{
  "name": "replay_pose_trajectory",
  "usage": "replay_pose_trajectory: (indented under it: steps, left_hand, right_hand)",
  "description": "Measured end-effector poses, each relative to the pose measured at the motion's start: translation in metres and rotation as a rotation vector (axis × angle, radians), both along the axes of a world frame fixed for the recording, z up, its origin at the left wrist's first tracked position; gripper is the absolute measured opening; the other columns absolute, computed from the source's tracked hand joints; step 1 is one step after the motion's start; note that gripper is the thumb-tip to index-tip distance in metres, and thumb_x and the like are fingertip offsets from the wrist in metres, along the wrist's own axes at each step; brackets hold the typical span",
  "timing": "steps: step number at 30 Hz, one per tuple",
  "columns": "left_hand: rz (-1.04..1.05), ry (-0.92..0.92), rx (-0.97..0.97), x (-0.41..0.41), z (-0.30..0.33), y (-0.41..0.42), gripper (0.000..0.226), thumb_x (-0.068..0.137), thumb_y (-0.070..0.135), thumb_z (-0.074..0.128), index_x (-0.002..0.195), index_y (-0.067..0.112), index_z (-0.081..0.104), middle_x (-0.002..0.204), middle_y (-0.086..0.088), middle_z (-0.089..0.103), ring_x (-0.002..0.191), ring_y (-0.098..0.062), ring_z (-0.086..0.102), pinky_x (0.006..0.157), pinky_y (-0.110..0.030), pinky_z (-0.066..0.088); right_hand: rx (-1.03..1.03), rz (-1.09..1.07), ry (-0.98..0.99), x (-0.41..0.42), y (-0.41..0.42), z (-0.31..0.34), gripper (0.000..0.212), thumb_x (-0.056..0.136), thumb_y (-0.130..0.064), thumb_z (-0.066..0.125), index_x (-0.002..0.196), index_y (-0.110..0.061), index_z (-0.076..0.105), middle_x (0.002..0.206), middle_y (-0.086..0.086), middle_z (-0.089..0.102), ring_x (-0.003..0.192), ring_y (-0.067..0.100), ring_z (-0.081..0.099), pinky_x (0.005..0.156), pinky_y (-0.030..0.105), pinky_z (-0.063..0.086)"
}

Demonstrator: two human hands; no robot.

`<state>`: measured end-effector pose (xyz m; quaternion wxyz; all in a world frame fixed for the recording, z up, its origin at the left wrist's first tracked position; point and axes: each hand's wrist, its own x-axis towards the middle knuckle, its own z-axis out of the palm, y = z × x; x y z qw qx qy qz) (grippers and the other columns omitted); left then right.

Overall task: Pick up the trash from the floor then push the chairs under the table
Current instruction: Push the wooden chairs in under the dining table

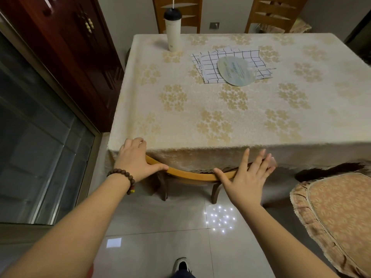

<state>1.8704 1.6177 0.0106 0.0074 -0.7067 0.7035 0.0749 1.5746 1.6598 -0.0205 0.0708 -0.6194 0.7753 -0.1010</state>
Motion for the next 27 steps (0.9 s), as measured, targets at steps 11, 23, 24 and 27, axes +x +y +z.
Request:
replay_pose_trajectory:
  steps: [11,23,24,27]
  left_hand:
    - [0.017,-0.046,-0.031,-0.040,-0.007,0.010,0.135,0.048,0.100,0.021,0.148,0.008,0.021,0.156,-0.007,0.019,0.139,-0.027,0.020,0.114,-0.040,0.021]
    - [-0.052,-0.130,0.050,-0.013,-0.001,-0.008,0.133,0.050,0.100,0.018,0.152,0.017,-0.002,0.160,-0.005,-0.004,0.146,-0.027,-0.010,0.118,-0.045,-0.003]
    - [-0.036,-0.109,0.060,-0.014,0.002,-0.007,0.132,0.052,0.099,0.022,0.151,0.016,-0.003,0.160,-0.005,-0.003,0.146,-0.026,-0.010,0.118,-0.045,-0.002]
    - [-0.010,-0.027,0.072,-0.024,0.008,0.004,0.119,0.067,0.087,0.038,0.151,0.013,-0.002,0.160,-0.005,0.001,0.146,-0.023,-0.006,0.119,-0.042,-0.002]
  right_hand:
    - [0.065,0.096,0.073,-0.051,-0.043,0.006,0.113,0.064,-0.093,0.012,0.151,-0.021,0.000,0.155,0.020,-0.017,0.140,0.034,-0.028,0.113,0.052,-0.016]
    - [0.088,0.102,0.111,-0.026,-0.040,0.008,0.106,0.069,-0.091,0.011,0.151,-0.024,-0.001,0.156,0.021,-0.015,0.140,0.037,-0.025,0.110,0.054,-0.018]
    - [0.111,0.109,0.112,-0.026,-0.040,0.011,0.105,0.069,-0.090,0.011,0.151,-0.025,-0.001,0.156,0.021,-0.015,0.140,0.037,-0.025,0.109,0.053,-0.019]
    - [0.160,0.148,0.106,-0.034,-0.039,0.019,0.099,0.074,-0.086,0.015,0.150,-0.025,0.001,0.157,0.017,-0.013,0.141,0.037,-0.023,0.110,0.052,-0.018]
